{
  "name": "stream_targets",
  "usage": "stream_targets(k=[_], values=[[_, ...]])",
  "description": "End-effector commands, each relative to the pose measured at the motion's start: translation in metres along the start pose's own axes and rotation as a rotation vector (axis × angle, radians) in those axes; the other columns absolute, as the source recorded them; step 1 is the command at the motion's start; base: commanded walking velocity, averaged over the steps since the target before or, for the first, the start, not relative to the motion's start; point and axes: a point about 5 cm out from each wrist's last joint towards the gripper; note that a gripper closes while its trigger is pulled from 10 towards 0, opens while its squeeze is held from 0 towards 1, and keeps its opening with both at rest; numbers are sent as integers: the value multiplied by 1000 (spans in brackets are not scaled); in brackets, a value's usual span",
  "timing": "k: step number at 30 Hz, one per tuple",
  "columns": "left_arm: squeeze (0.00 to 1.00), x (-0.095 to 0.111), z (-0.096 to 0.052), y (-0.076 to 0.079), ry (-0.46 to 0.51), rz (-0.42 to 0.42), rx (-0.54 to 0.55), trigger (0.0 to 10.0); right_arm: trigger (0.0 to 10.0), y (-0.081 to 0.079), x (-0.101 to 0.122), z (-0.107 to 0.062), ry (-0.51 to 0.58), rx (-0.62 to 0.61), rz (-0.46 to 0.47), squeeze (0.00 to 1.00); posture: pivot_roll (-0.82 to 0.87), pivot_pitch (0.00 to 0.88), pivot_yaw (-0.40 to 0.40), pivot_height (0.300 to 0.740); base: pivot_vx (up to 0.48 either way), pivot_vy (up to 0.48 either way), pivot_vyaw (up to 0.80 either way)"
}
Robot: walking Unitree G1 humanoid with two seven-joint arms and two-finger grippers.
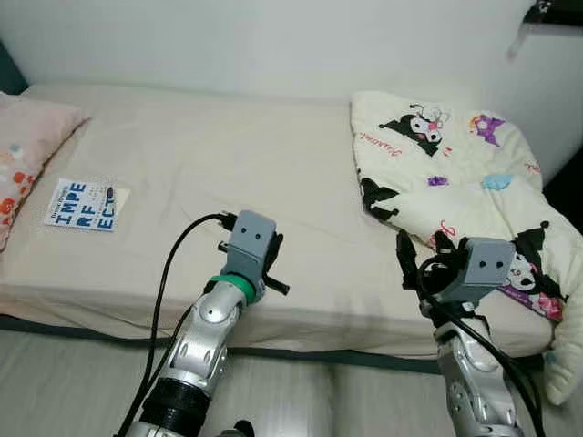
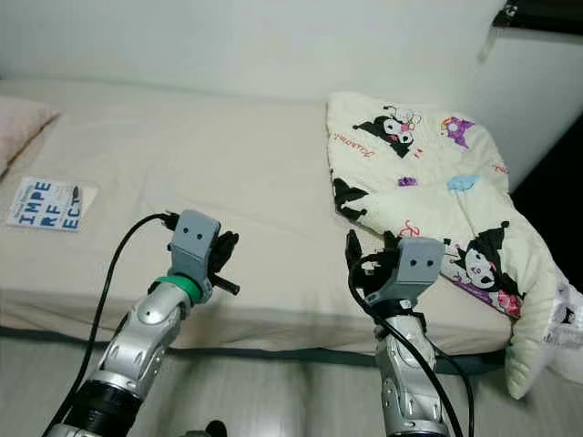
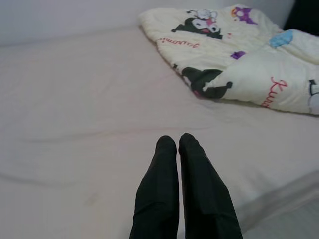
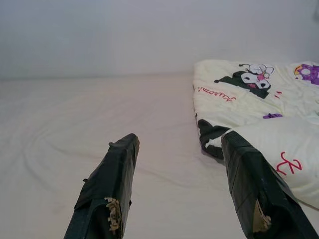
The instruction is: Clean up the room
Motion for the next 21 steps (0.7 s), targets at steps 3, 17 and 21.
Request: stream_targets(k=[3, 17, 21], values=[[0, -6, -1, -1, -21, -11, 4, 10000, 10000, 5, -6, -6, -35, -12, -2, 0, -122, 82, 28, 740, 0, 0, 0], [0, -6, -2, 0, -17, 32, -5, 10000, 10000, 4, -6, -7, -40, -6, -2, 0, -123, 89, 25, 740, 0, -327, 0], [0, -7, -2, 0, -17, 33, -4, 10000, 10000, 5, -7, -8, -43, -8, -3, 0, -123, 89, 25, 740, 0, -436, 0]])
Point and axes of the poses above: a point about 5 cm out from each wrist's last joint towards the gripper, its own z axis pointing out of the wrist towards the gripper, its own x axis along the axis of the wrist's last joint, y = z × x, and after that the axes turned 2 degrees about -z, right-handed
